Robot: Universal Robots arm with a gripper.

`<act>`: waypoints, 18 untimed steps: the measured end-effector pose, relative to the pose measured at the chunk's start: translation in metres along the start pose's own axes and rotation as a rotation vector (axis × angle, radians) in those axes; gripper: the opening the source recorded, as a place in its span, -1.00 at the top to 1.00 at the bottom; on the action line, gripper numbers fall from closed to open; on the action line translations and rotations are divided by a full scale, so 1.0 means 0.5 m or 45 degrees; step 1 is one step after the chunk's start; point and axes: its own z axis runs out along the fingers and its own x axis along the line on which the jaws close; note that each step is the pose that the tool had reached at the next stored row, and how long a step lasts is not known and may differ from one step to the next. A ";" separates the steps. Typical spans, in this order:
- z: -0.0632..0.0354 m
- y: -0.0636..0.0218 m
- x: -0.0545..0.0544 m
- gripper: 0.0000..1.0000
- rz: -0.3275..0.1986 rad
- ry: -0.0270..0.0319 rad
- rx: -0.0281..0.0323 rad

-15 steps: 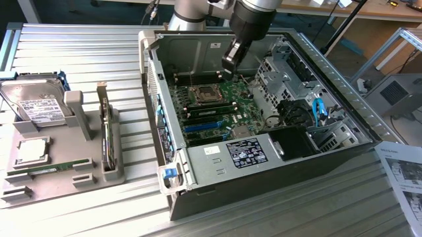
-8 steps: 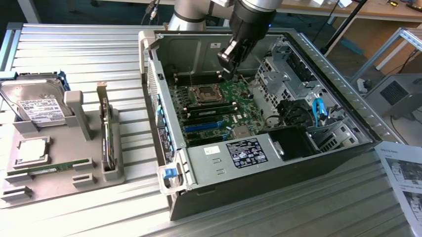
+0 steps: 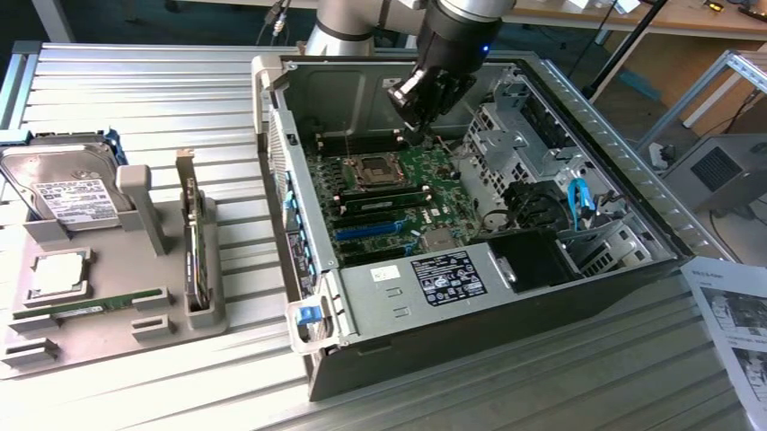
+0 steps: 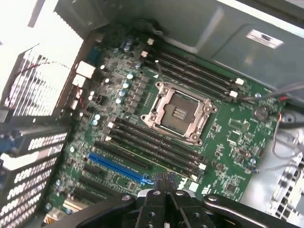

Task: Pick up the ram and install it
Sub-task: 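Press down the ram until it locks into place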

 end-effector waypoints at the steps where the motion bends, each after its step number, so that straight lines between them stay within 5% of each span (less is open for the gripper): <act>1: 0.000 0.000 0.000 0.79 0.023 -0.0003 -0.0006; 12: 0.001 0.000 0.000 0.79 0.325 -0.0044 -0.0078; 18: 0.001 0.000 0.000 0.79 0.396 -0.0053 -0.0095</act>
